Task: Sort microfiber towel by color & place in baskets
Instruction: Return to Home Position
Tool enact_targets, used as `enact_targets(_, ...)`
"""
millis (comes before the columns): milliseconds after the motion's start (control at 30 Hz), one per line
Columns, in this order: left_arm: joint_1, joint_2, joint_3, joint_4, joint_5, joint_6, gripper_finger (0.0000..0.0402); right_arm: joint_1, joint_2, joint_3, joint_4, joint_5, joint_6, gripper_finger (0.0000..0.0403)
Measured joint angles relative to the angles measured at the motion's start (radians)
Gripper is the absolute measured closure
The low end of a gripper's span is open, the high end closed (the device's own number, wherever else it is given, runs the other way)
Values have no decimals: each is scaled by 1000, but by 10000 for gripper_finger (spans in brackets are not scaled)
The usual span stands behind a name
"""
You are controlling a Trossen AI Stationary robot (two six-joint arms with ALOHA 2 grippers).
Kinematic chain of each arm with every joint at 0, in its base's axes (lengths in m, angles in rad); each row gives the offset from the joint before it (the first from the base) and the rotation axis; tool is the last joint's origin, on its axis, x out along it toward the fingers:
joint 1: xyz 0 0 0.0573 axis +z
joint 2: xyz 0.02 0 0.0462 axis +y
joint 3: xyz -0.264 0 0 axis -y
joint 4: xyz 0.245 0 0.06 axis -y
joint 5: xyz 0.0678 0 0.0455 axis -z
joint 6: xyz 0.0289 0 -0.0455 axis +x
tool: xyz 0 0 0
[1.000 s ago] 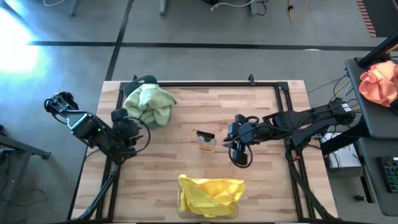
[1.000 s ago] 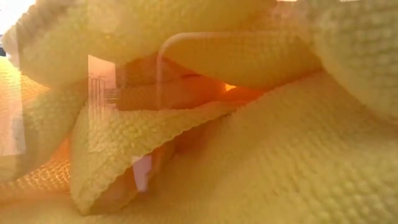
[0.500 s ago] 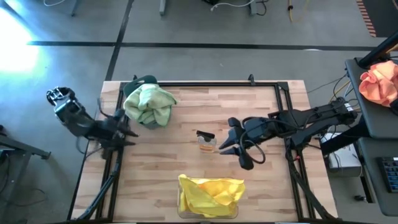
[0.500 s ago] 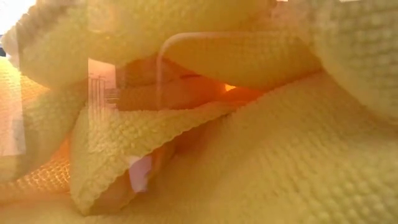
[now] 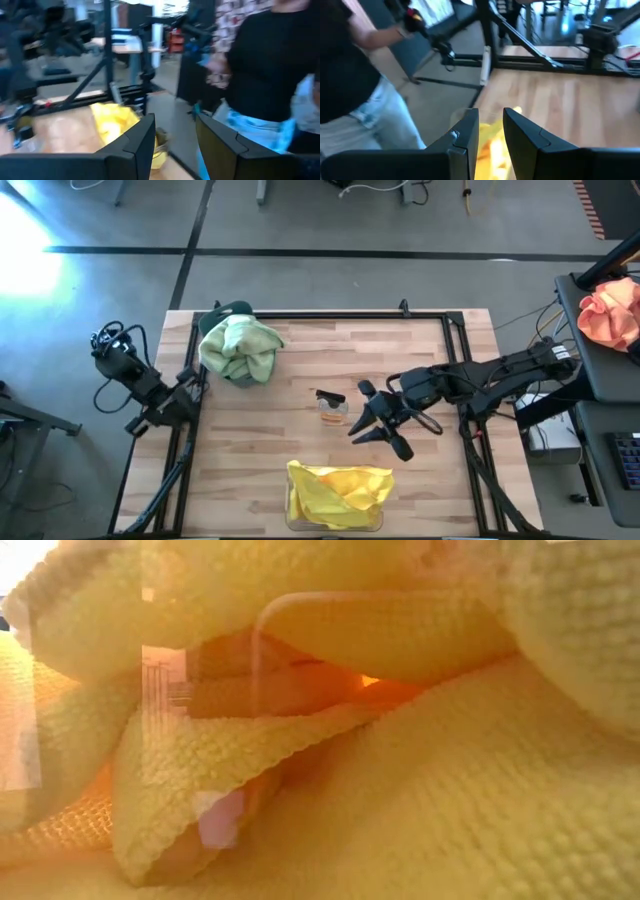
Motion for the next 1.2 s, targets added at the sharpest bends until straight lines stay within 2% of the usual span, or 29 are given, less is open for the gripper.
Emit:
enact_targets(133,0,-31,-8,-1,30,4,274,0,-41,-119,183,-28,43,321)
enact_targets(333,0,-57,-29,9,43,0,274,1,-132,-373,562,-80,102,321)
enact_targets(500,0,-112,-96,117,74,28,274,0,-193,-531,787,-75,130,321)
enact_targets(667,0,-184,-179,192,83,35,274,1,-230,-589,829,-76,131,321)
enact_targets(800,1,-185,-220,228,84,42,274,0,-257,-629,851,-76,130,321)
enact_targets(1200,0,-187,-230,266,66,53,274,0,-386,-841,1102,-74,142,321)
